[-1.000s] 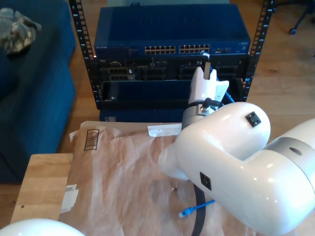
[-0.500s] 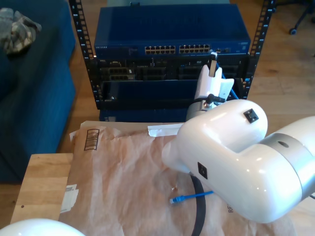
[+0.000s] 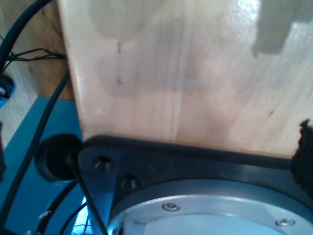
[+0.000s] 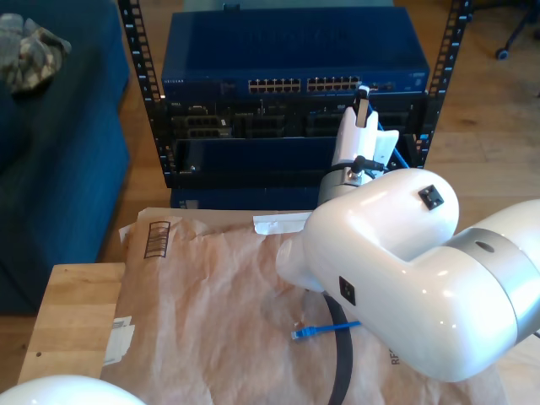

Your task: Grab the cable and plug it in

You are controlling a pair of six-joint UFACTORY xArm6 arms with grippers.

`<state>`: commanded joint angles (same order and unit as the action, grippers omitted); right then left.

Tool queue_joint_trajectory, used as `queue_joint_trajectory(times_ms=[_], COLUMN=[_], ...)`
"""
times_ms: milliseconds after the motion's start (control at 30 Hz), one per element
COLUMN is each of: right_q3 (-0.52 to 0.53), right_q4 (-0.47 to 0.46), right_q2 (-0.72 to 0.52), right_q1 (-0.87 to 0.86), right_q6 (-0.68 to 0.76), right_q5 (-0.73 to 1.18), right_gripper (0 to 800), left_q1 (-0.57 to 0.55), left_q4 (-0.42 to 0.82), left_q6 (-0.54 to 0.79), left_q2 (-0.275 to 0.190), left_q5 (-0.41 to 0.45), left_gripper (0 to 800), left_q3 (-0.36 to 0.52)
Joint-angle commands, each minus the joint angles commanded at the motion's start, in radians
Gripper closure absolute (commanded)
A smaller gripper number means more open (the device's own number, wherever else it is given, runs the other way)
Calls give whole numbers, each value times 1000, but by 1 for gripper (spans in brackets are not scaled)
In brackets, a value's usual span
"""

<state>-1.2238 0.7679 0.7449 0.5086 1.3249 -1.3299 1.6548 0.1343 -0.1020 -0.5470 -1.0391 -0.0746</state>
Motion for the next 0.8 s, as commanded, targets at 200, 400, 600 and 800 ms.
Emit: queue_joint_trajectory(times_ms=[200,400,600,800], right_q3=[-3,0,2,-3], right_q4=[-8,-26,-58,-66], right_q2=[0,-6,-6,-6], right_q1=[-15,-15,-17,-34], right_q6=[-2,0,2,0], right_q5=[8,14,14,18], right_gripper=[800,800,800,800], left_q1=[0,0,0,0], left_q4=[0,0,0,0], left_q6=[0,0,0,0], left_q2=[0,0,0,0], left_q5=[-2,-2,-2,0], left_gripper=[0,0,0,0], left_q3=[0,0,-2,0])
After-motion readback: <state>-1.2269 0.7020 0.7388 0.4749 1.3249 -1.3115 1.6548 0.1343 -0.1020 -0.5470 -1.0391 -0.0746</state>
